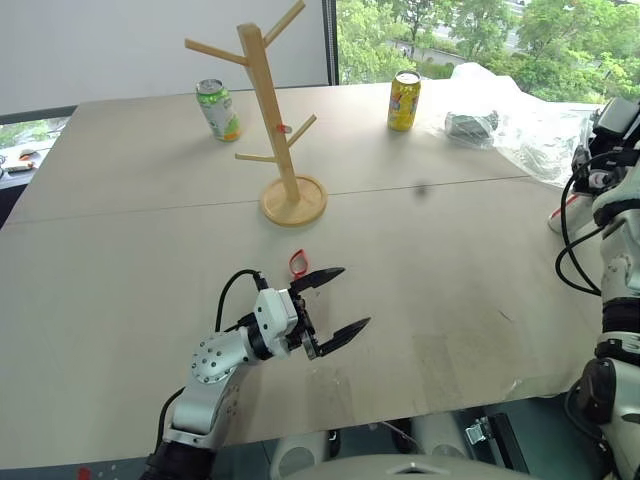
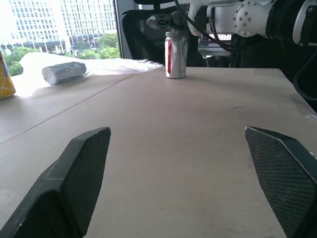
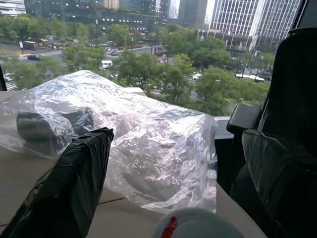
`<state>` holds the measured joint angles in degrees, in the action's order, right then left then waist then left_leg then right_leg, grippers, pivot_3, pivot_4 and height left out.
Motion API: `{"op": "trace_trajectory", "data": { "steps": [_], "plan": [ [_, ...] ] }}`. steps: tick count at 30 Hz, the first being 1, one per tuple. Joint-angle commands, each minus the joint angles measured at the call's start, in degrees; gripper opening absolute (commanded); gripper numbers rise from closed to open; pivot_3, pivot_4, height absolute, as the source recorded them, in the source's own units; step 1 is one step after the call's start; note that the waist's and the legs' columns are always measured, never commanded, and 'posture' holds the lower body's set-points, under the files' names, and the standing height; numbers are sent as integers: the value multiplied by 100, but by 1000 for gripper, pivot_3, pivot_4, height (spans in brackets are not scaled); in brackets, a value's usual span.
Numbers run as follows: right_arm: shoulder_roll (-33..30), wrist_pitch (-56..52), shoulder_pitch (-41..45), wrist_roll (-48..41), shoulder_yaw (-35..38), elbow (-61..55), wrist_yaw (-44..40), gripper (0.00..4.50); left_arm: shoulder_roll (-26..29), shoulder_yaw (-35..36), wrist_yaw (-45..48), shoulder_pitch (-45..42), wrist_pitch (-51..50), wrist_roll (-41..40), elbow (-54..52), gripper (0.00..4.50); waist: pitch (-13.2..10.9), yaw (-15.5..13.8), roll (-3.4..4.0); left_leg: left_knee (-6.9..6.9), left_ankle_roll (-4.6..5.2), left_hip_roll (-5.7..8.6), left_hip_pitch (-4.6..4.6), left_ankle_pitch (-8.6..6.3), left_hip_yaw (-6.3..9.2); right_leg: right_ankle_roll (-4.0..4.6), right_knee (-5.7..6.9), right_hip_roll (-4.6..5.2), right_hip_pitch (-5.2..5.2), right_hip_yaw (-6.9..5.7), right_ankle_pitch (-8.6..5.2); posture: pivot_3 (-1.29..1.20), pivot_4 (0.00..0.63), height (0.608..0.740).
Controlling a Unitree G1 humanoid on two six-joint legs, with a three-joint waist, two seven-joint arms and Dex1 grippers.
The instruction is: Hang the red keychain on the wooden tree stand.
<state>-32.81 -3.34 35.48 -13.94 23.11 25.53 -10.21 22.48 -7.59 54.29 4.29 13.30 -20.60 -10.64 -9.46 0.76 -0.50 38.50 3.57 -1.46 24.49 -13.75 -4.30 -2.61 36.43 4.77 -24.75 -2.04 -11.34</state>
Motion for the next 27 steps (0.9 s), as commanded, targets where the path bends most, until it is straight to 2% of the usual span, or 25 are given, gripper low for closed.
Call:
{"op": "trace_trajectory", "data": {
  "steps": [1,4,6,9,15,18,22,27],
  "plan": [
    [-149,-26,158,8,-33,-484,-58,4452,-28,-40,24,-48,14,-105,-123,4500,0,0,0,0,0,0,-1,0,0,0,0,0,0,0,0,0,150,740],
    [-54,-316,102,-450,-140,-867,-693,4452,-104,37,-176,-63,-51,-44,-126,4500,0,-1,0,0,0,0,-1,0,0,0,0,0,0,0,0,0,150,740],
    [-18,-644,-351,-1041,-582,-1645,-1928,4452,-295,231,-854,-1,-467,-28,-384,4500,0,3,0,0,0,-2,0,0,0,-3,0,0,0,0,2,0,150,740],
    [-171,-1339,-1112,-1950,-1113,-2874,-3403,4452,-638,600,-2406,181,-1663,219,-1125,4500,1,-5,-2,-3,1,-10,1,-1,12,-7,-1,-3,3,-7,4,0,150,740],
    [-593,-1310,-2014,-1916,-1783,-3582,-4795,4452,-921,961,-4441,245,-4497,185,-2833,4500,-1,-70,-7,13,2,-2,6,-1,22,-27,-1,9,11,-21,-7,0,150,740],
    [-674,-1263,-2287,-1939,-1991,-3696,-5308,4452,-922,1061,-4933,123,-5579,64,-3474,4500,-2,-73,-11,19,2,-1,6,-1,23,-12,-1,7,11,-21,-20,0,150,740],
    [-657,-786,-2452,-1618,-2233,-3348,-5822,4452,-908,1133,-5368,-101,-6842,94,-3810,4500,-2,-89,-11,19,1,-1,3,-1,27,-10,2,-1,12,-21,-20,0,150,740],
    [-463,-374,-2358,-1383,-2329,-2932,-5959,4452,-992,1142,-5647,-190,-7754,167,-4008,4500,-2,-104,-13,20,0,4,1,-1,26,-10,2,-7,13,-18,-21,0,150,740]
  ]
}}
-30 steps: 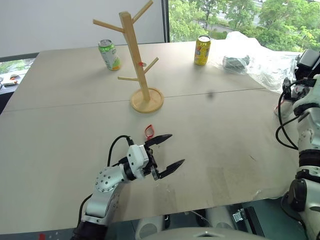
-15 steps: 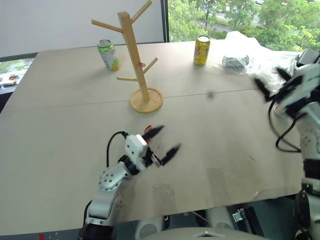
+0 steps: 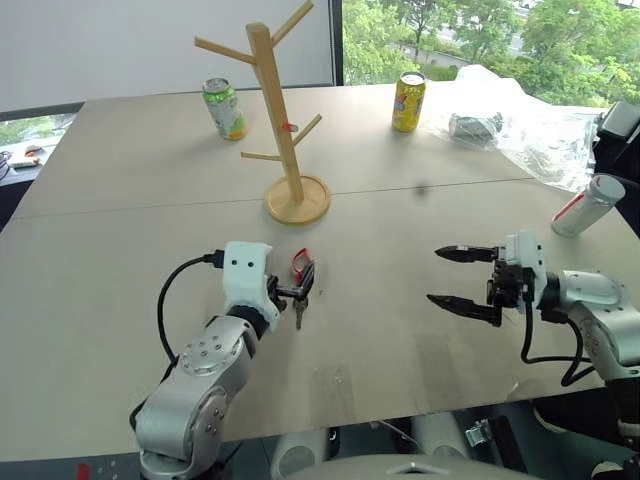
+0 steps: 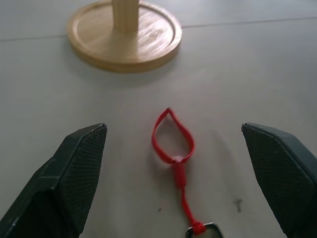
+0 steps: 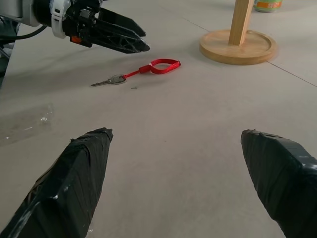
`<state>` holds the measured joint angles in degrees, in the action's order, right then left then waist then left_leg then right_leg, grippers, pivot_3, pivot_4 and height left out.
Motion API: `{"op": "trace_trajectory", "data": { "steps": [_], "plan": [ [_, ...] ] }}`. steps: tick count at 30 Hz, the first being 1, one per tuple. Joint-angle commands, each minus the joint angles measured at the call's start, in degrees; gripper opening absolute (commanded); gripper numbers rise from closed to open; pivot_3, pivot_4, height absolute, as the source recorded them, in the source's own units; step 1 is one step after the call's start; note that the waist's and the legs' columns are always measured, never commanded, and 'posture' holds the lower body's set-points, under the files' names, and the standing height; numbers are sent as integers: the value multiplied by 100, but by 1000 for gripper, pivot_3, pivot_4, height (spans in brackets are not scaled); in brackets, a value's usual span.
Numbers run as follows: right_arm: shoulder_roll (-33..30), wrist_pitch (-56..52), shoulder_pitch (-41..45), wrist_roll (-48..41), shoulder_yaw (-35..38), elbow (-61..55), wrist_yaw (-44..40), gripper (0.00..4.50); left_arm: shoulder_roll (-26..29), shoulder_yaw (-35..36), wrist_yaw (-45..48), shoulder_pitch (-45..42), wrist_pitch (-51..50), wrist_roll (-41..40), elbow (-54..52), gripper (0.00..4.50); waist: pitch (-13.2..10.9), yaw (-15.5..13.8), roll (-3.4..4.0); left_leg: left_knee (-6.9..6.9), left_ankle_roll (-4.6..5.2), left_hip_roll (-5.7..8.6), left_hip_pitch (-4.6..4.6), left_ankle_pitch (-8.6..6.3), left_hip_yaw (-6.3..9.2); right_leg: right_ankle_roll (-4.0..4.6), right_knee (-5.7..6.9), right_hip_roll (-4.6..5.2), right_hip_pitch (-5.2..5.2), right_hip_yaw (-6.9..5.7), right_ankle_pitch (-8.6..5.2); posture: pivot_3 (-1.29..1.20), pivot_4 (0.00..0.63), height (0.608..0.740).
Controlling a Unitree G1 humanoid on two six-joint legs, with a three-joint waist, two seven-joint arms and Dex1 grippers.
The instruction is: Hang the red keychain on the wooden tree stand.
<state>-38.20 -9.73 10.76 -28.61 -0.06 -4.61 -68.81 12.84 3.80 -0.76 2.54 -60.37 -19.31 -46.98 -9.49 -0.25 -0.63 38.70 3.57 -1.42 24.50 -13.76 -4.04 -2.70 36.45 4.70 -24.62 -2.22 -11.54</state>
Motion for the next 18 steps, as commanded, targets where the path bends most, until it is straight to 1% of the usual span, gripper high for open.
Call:
{"op": "trace_trajectory", "data": {
  "steps": [1,6,15,18],
  "plan": [
    [101,334,121,136,-29,139,-121,4452,-40,-15,-178,11,-495,56,-385,4500,0,-9,0,0,0,3,0,0,0,1,0,0,0,0,0,0,150,740],
    [185,476,120,229,-62,174,-123,4452,-38,12,-171,8,-672,88,-371,4500,0,-52,-1,0,-1,2,0,0,0,20,0,1,0,1,11,0,150,740],
    [330,545,235,300,-3,177,26,4452,169,-431,-59,-293,-733,293,155,4500,0,-58,-1,4,-1,5,1,0,0,22,1,1,1,2,11,0,150,740],
    [337,528,216,276,4,136,66,4452,150,-433,-60,-370,-688,364,298,4500,0,-57,-1,4,-1,8,1,0,-1,22,1,1,1,3,12,0,150,740]
  ]
}}
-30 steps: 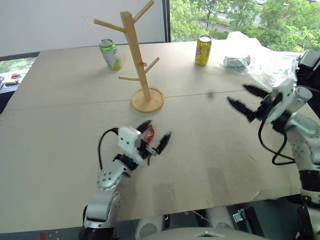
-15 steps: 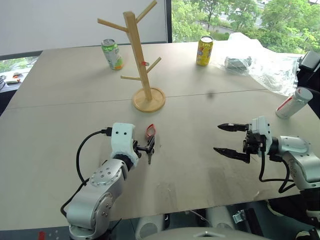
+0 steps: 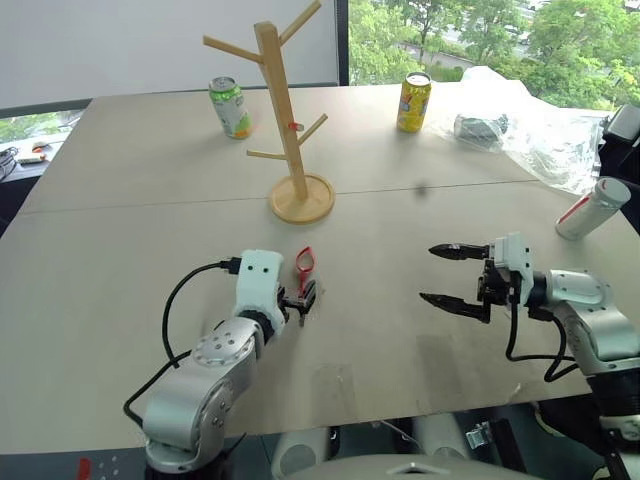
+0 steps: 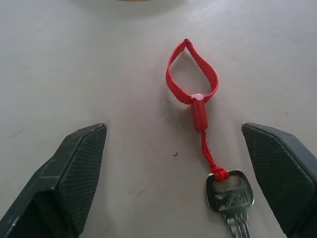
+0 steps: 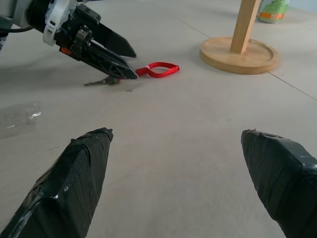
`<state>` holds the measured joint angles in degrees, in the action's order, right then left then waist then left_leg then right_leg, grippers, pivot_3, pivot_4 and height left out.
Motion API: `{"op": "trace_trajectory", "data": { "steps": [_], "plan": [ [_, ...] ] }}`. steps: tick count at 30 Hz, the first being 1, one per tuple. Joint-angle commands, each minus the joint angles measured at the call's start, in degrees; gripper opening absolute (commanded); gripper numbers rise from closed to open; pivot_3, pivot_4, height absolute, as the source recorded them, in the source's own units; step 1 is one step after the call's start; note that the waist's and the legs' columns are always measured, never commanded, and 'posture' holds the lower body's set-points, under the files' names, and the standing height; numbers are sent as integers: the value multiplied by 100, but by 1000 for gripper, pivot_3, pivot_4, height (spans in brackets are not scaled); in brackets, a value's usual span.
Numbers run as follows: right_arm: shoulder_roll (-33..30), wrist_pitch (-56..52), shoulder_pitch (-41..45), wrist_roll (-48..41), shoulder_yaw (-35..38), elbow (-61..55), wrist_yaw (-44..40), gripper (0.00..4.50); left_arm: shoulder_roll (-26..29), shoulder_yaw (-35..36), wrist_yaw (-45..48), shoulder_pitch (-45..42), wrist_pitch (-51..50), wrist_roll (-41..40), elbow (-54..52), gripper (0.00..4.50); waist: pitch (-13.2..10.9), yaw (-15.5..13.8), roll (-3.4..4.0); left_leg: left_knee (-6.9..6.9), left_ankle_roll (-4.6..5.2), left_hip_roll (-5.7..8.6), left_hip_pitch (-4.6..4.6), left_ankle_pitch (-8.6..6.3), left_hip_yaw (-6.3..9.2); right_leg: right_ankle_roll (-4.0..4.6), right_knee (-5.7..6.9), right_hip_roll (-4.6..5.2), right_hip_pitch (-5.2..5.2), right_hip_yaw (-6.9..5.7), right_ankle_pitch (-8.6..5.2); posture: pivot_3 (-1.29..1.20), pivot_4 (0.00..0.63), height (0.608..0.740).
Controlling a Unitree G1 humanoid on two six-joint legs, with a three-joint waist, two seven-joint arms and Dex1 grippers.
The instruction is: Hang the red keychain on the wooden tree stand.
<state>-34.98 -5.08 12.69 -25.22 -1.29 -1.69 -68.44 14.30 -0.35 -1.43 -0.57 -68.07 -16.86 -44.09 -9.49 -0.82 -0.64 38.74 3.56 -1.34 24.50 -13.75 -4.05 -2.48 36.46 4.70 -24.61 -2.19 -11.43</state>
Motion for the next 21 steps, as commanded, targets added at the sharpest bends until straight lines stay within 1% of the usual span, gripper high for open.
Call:
{"op": "trace_trajectory", "data": {
  "steps": [1,14,17,19,21],
  "plan": [
    [12,55,9,-76,125,-176,34,4452,17,-29,22,-76,76,128,25,4500,0,0,0,0,0,0,0,0,0,0,0,0,0,0,0,0,150,740],
    [-18,28,-2,-116,163,-177,42,4452,179,-325,103,39,-212,326,111,4500,2,1,0,0,0,-2,-6,0,-2,0,5,1,2,5,0,0,150,740],
    [-12,14,-4,-124,165,-180,52,4500,229,-354,120,37,-191,371,94,3672,3,1,0,0,0,-2,-8,0,-2,1,5,1,3,5,0,0,150,740],
    [-8,2,-12,-134,165,-187,58,4500,312,-431,150,8,-183,421,62,2754,3,1,0,0,0,-2,-9,0,-3,1,5,1,3,6,0,0,150,740],
    [-7,-12,-13,-142,163,-191,66,4500,373,-497,172,-13,-169,465,49,1716,3,1,0,0,0,-2,-10,0,-4,1,6,1,4,7,0,0,150,740]
  ]
}}
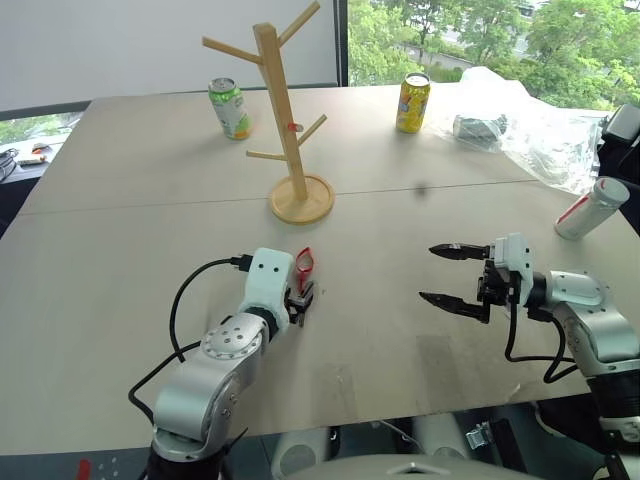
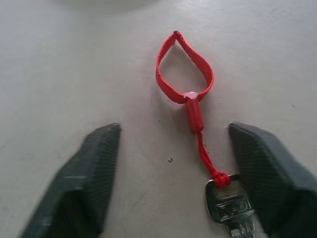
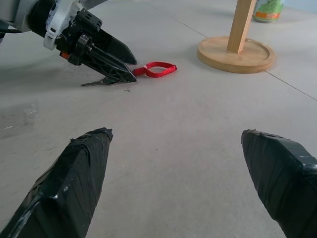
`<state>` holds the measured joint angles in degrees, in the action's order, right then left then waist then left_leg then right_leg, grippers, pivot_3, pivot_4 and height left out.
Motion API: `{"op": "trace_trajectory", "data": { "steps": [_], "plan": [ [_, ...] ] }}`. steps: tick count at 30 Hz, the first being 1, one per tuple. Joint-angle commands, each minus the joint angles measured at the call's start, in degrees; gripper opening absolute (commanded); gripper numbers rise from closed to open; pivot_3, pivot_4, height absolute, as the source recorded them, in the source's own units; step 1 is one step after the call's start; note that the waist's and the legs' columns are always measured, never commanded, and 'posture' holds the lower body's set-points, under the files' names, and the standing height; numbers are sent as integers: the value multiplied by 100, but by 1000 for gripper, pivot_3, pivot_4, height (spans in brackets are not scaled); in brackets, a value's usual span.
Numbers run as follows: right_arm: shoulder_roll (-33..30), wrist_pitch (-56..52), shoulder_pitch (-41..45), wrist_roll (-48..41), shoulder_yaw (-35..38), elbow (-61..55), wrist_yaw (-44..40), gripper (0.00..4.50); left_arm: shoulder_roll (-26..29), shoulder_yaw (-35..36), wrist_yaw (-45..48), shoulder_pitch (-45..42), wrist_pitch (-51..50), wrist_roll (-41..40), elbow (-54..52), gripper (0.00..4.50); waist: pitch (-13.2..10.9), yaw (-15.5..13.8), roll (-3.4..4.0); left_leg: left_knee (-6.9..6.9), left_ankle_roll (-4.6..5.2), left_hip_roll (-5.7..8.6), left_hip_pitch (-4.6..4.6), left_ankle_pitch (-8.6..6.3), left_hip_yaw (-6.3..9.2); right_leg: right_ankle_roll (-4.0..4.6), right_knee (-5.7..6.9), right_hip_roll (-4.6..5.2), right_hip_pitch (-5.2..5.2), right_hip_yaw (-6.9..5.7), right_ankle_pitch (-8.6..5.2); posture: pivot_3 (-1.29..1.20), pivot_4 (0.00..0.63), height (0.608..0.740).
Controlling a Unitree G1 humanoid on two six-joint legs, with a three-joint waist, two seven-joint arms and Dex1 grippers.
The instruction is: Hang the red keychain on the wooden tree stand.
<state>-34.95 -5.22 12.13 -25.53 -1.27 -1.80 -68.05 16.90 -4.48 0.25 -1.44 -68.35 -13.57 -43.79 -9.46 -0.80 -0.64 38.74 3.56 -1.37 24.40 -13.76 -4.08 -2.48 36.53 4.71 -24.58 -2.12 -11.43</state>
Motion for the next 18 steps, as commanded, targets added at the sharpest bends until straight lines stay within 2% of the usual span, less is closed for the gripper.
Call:
{"op": "trace_trajectory", "data": {
  "steps": [1,4,13,15,18],
  "plan": [
    [-10,1,38,-111,158,-185,32,4500,114,-89,7,76,-139,139,17,1207,0,0,0,0,0,0,-1,0,-1,0,0,0,0,1,0,0,150,740],
    [-10,-12,24,-114,158,-208,46,4500,103,-71,25,79,-133,150,16,58,0,0,0,0,0,-1,-2,0,-1,0,2,0,0,2,0,0,150,740],
    [15,47,46,-87,165,-178,130,4500,30,-37,41,66,68,250,82,58,0,0,0,0,0,-1,-2,0,-2,0,2,0,0,3,0,0,150,740],
    [45,92,95,-76,191,-157,189,4500,-12,12,51,126,470,319,84,58,0,-1,0,0,0,-1,-2,0,-2,0,2,0,0,3,0,0,150,740],
    [48,1,295,-171,289,-213,282,4500,-279,339,27,275,2077,463,-115,58,-3,0,-5,0,0,-3,-1,0,-3,1,2,1,-1,4,0,0,150,740]
  ]
}}
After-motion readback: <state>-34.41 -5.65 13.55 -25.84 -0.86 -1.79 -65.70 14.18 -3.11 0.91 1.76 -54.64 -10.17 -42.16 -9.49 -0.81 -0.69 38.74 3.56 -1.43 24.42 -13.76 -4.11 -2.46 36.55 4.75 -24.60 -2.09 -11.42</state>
